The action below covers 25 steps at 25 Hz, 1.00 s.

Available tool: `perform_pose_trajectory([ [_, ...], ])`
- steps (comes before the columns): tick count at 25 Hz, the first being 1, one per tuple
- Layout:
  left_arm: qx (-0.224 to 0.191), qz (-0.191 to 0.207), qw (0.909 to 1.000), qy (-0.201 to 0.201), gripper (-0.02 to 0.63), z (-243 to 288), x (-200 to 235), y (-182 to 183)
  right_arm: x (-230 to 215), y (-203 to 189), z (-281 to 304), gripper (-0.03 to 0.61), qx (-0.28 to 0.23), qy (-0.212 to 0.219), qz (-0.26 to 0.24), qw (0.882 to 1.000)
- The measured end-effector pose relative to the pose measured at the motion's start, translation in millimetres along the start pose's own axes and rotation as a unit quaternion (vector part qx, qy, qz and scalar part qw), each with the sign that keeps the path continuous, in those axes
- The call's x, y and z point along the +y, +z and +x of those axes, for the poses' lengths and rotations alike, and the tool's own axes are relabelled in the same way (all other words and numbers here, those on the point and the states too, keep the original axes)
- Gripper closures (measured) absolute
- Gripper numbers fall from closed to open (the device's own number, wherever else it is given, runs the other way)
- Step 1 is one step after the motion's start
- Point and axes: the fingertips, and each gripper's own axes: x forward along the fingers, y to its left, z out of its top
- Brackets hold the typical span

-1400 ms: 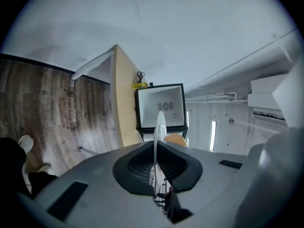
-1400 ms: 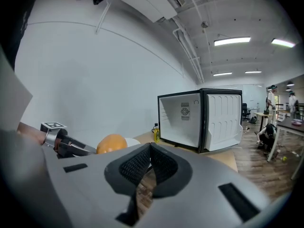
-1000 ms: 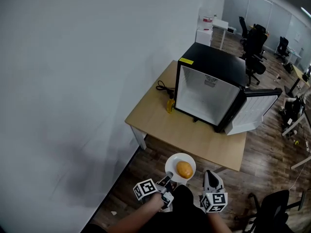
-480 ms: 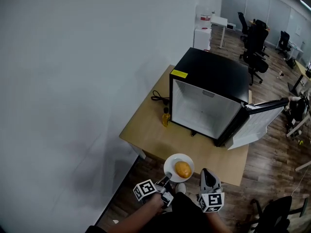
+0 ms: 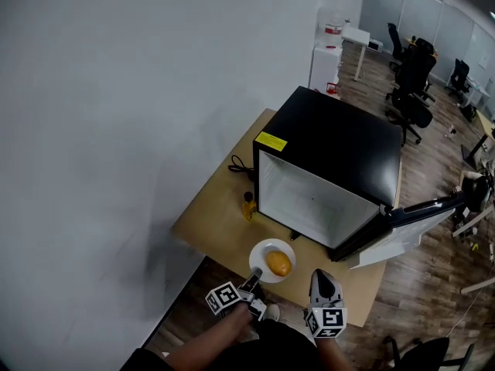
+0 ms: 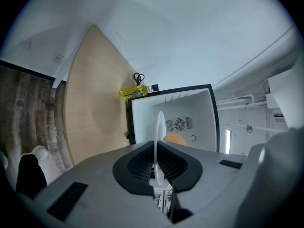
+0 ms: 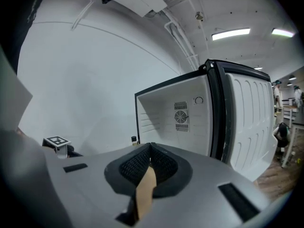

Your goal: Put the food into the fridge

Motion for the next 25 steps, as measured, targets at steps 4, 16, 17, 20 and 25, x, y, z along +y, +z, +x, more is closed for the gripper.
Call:
perform_pose_trajectory([
  [4,-0.007,-0.012,0.9999,0.002,0.592,38.3,5.2,8.5,-21.1,3.2,25.8,0.518,0.002,0.006,0.005,1.000],
  [16,-0.034,-0.013,0.9991,-0.021,0.592,132.4,15.1,33.6,-60.3,-0.6,80.5,0.518,0.010,0.017,0.001,1.000],
  [17,-0.035,-0.013,0.9991,-0.019,0.592,138.5,17.2,34.7,-62.2,-3.6,82.9,0.518,0.013,0.017,0.003,1.000],
  [20,-0.030,-0.010,0.9994,-0.016,0.592,155.4,21.8,38.4,-66.3,-14.0,88.1,0.518,0.022,0.014,0.016,1.000],
  [25,-0.040,-0.022,0.9988,-0.018,0.592,178.4,31.7,47.6,-64.6,-25.3,93.6,0.518,0.034,0.022,0.024,0.999],
])
